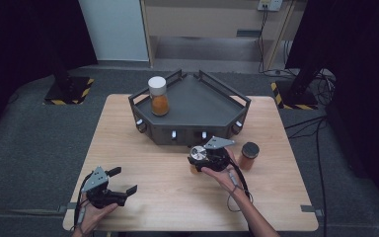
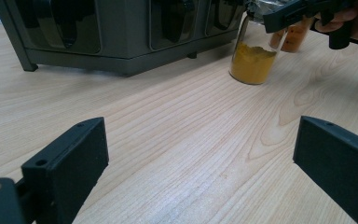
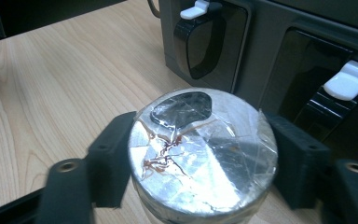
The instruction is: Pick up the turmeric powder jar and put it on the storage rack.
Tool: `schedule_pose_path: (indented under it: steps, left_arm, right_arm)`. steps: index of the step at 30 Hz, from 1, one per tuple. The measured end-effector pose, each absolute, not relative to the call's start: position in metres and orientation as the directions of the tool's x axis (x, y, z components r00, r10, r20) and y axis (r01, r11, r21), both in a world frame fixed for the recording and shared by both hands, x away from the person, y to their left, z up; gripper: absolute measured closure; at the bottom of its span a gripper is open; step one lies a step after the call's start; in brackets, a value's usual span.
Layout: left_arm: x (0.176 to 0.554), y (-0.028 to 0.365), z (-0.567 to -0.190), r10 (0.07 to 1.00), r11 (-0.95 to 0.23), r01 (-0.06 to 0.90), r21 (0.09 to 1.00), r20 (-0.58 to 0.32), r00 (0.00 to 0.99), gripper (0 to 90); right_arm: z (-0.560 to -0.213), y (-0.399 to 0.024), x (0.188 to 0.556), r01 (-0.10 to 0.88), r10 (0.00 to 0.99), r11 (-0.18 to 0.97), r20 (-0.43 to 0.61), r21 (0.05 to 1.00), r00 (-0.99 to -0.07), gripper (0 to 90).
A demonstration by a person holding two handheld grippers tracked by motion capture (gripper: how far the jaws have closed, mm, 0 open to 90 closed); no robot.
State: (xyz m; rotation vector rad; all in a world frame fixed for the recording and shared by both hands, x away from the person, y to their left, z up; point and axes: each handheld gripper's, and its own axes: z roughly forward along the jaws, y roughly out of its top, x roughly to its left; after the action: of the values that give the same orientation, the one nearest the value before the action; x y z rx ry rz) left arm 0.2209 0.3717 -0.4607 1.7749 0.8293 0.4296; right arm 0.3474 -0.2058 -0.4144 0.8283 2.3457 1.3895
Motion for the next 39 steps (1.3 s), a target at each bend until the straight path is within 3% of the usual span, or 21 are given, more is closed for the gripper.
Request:
schedule_pose_path:
  steps: [14, 39]
  left_arm:
    - [0.223, 0.370, -0.461, 0.701, -0.189, 0.322, 0.928, -0.103, 0.706, 2.7]
    - [0.224, 0.370, -0.461, 0.703, -0.184, 0.325, 0.928, -0.106, 0.704, 2.7]
  right_arm:
    - [-0.412, -0.199, 0.341, 0.293, 0.610, 0.399, -0.013, 0.869, -0.792, 34.5]
    - [-0.394, -0.204, 0.340, 0.303, 0.602, 0.395, 0.005, 0.867, -0.798, 34.6]
